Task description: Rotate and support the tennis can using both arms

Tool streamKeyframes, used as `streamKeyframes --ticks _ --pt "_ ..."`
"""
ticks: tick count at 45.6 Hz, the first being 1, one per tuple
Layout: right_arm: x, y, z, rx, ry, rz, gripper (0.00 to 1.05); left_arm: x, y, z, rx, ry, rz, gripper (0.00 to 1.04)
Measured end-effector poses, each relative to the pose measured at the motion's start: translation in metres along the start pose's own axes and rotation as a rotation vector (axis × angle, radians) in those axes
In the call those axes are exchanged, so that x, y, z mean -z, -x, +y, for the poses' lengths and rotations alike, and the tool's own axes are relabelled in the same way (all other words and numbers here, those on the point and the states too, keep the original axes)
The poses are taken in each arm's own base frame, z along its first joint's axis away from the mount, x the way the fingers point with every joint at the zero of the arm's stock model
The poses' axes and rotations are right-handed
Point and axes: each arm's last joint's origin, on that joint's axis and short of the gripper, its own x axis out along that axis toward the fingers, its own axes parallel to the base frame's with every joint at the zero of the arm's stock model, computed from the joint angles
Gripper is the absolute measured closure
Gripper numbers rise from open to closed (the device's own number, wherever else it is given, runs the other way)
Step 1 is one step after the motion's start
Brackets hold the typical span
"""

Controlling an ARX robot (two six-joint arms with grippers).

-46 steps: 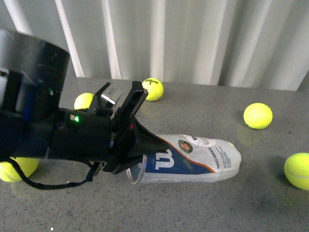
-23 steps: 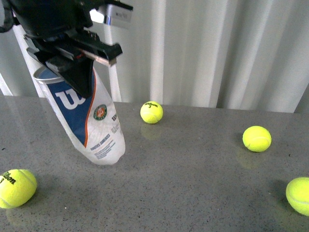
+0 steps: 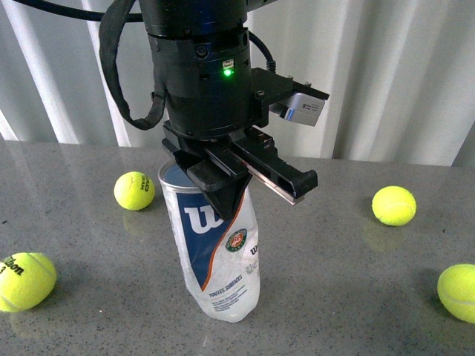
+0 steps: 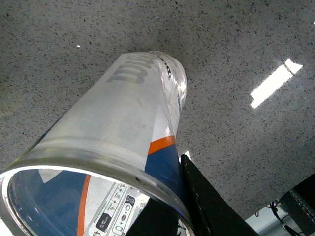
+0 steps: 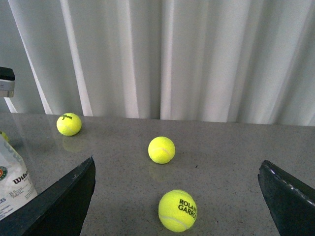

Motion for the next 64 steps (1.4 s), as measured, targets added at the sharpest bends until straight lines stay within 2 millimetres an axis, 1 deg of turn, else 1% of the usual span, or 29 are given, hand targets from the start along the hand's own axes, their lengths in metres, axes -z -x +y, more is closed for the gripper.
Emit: streamKeyframes --ticks 2,3,9,10,12,16,19,23,27,29,32,39,42,48,54,56,64 --pt "0.0 0.0 0.0 0.0 0.0 0.0 0.07 -0.003 0.0 0.002 -0.006 0.01 -0.007 1.0" --pt "0.0 0.0 0.0 0.0 0.0 0.0 0.07 -0.003 -0.001 0.003 -0.012 0.012 -0.009 0.96" --pt "0.0 0.0 0.0 0.0 0.0 0.0 0.07 -0.009 -0.005 0.007 0.005 0.05 -0.024 0.73" --pt "0.0 0.0 0.0 0.0 0.0 0.0 0.07 -0.01 -0.005 0.008 0.007 0.06 -0.029 0.68" --pt "0.0 0.0 0.0 0.0 0.0 0.0 0.07 -0.012 -0.003 0.008 0.016 0.074 -0.041 0.61" --pt "0.0 0.0 0.0 0.0 0.0 0.0 0.07 -0.017 0.005 0.01 0.033 0.112 -0.087 0.43" --pt "0.0 0.0 0.0 0.0 0.0 0.0 0.07 -0.018 0.009 0.011 0.036 0.126 -0.106 0.36" --pt "0.0 0.0 0.0 0.0 0.0 0.0 0.07 -0.018 0.018 0.013 0.06 0.167 -0.151 0.19" --pt "0.0 0.0 0.0 0.0 0.0 0.0 0.07 -0.016 0.027 0.016 0.08 0.205 -0.198 0.07" --pt "0.0 0.0 0.0 0.0 0.0 0.0 0.07 -0.014 0.032 0.017 0.088 0.22 -0.22 0.05" --pt "0.0 0.0 0.0 0.0 0.0 0.0 0.07 -0.007 0.042 0.02 0.1 0.254 -0.258 0.07" --pt "0.0 0.0 0.0 0.0 0.0 0.0 0.07 0.012 0.063 0.027 0.104 0.349 -0.347 0.07" --pt "0.0 0.0 0.0 0.0 0.0 0.0 0.07 0.02 0.069 0.03 0.091 0.39 -0.386 0.07" --pt "0.0 0.0 0.0 0.0 0.0 0.0 0.07 0.034 0.074 0.037 0.074 0.513 -0.486 0.07" --pt "0.0 0.0 0.0 0.0 0.0 0.0 0.07 0.048 0.077 0.037 0.048 0.666 -0.607 0.07" --pt "0.0 0.0 0.0 0.0 0.0 0.0 0.07 0.05 0.079 0.037 0.055 0.707 -0.644 0.07" --pt "0.0 0.0 0.0 0.0 0.0 0.0 0.07 0.053 0.084 0.035 0.077 0.769 -0.668 0.07"
